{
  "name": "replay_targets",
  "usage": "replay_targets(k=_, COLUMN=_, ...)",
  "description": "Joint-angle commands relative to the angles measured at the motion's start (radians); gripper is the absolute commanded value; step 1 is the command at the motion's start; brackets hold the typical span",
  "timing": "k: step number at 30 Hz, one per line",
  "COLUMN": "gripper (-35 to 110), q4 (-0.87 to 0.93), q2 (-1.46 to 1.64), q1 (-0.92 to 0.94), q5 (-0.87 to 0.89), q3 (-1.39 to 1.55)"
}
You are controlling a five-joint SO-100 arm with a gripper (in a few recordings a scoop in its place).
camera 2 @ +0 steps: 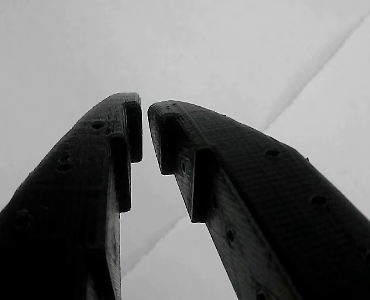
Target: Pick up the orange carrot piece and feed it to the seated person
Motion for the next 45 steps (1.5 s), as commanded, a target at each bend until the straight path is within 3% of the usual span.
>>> replay_targets(k=1, gripper=-2, q4=0.014, q2=-0.009, q1=-0.330, q5=0.002, q3=-0.017)
replay_targets(k=45, gripper=-2, q4=0.012, q2=-0.009, q1=-0.318, q5=-0.008, q3=-0.023)
